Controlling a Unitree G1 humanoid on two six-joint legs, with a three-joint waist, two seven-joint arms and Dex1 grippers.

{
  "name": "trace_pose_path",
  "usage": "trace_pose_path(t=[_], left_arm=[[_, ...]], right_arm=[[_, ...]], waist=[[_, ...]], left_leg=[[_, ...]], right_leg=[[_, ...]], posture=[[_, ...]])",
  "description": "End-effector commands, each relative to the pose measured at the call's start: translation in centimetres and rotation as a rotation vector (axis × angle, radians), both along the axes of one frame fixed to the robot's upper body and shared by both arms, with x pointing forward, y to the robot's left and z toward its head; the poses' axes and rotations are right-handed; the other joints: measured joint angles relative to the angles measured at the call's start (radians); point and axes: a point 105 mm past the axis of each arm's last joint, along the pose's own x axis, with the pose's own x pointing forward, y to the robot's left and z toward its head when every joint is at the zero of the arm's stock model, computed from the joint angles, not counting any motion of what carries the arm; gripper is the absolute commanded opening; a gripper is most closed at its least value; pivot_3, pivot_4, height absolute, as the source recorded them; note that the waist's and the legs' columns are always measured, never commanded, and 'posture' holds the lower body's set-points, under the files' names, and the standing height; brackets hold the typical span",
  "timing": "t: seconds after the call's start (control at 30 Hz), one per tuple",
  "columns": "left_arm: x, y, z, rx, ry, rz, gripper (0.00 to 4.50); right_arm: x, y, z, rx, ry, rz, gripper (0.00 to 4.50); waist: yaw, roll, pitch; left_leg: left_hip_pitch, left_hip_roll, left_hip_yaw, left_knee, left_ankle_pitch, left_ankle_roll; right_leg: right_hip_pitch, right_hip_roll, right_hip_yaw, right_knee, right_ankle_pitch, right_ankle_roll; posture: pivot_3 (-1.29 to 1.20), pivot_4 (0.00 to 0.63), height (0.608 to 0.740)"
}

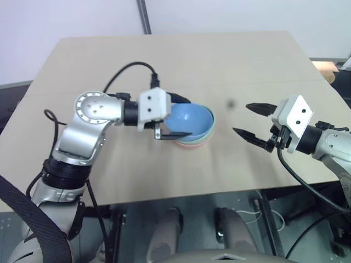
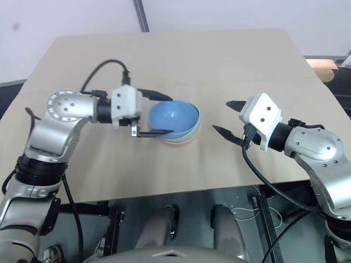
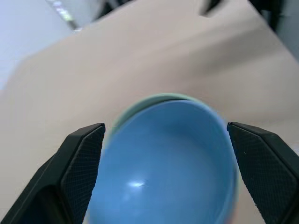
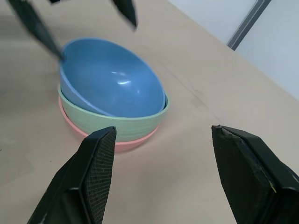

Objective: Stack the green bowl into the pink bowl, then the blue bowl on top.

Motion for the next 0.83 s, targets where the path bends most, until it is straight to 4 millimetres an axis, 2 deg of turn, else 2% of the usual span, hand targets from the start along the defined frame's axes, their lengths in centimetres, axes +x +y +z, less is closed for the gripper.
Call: trace_pose_path(t=[0.03, 0.2, 0.27, 0.33, 0.4, 0.53, 0.7, 0.83], left_arm=[[-1.3, 2.5, 2.8, -0.171, 0.014, 0.105, 4.49], [-2.9, 6.5, 1.1, -0.255, 0.132, 0.306, 4.49], [-3.9, 8.0, -0.6, -0.287, 0.238, 0.349, 4.50], [-4.8, 8.9, -1.8, -0.312, 0.315, 0.382, 4.50], [-4.5, 10.2, -2.2, -0.309, 0.209, 0.473, 4.50], [-5.3, 12.7, -3.8, -0.355, 0.169, 0.575, 4.50], [-6.2, 14.0, -4.4, -0.326, 0.167, 0.575, 4.50], [-6.8, 13.0, -4.9, -0.289, 0.209, 0.491, 4.50]], right_arm=[[-0.1, -0.1, 0.3, 0.065, 0.008, 0.020, 3.58], [0.2, 0.0, -0.6, 0.089, 0.070, 0.067, 3.58], [0.5, -0.2, -0.9, 0.142, 0.117, 0.081, 4.13], [0.5, -0.3, -1.1, 0.171, 0.162, 0.110, 4.46], [0.9, -1.2, -1.0, 0.155, 0.134, 0.077, 4.46], [0.3, -2.7, -0.8, 0.119, 0.162, 0.073, 4.46], [-1.5, -6.0, -0.5, 0.031, 0.236, 0.032, 4.46], [-2.3, -7.4, -0.7, -0.008, 0.267, 0.004, 4.46]], waist=[[-0.003, 0.000, 0.000], [-0.013, 0.000, 0.000], [-0.014, 0.000, 0.000], [-0.012, 0.000, 0.000], [-0.009, 0.000, 0.000], [-0.002, 0.000, 0.000], [0.016, 0.000, 0.000], [0.016, -0.001, 0.000]], left_leg=[[0.000, 0.000, 0.000, 0.000, 0.000, 0.000], [0.002, 0.000, 0.000, -0.001, 0.000, 0.000], [0.003, 0.000, -0.001, 0.000, 0.000, 0.000], [0.004, 0.000, 0.000, 0.000, 0.000, 0.000], [0.003, 0.000, -0.002, 0.000, 0.000, 0.000], [0.003, 0.000, 0.000, 0.000, 0.000, 0.000], [0.002, 0.000, 0.000, 0.000, 0.000, 0.000], [0.002, 0.000, 0.001, 0.000, -0.001, 0.000]], right_leg=[[0.000, 0.000, 0.000, 0.000, 0.000, 0.001], [0.002, -0.001, 0.000, 0.000, 0.002, 0.003], [0.003, -0.001, 0.000, 0.000, 0.000, -0.001], [0.003, -0.001, 0.000, 0.000, 0.000, -0.001], [0.003, -0.001, -0.002, 0.000, 0.000, -0.001], [0.003, -0.001, 0.000, -0.002, 0.000, -0.001], [0.003, -0.002, -0.001, -0.002, 0.000, -0.001], [0.003, -0.002, 0.000, -0.004, 0.000, -0.001]], posture=[[0.00, 0.150, 0.740], [0.00, 0.150, 0.740], [0.00, 0.150, 0.740], [0.00, 0.150, 0.740], [0.00, 0.150, 0.740], [0.00, 0.150, 0.740], [0.00, 0.150, 0.740], [0.00, 0.150, 0.740]])
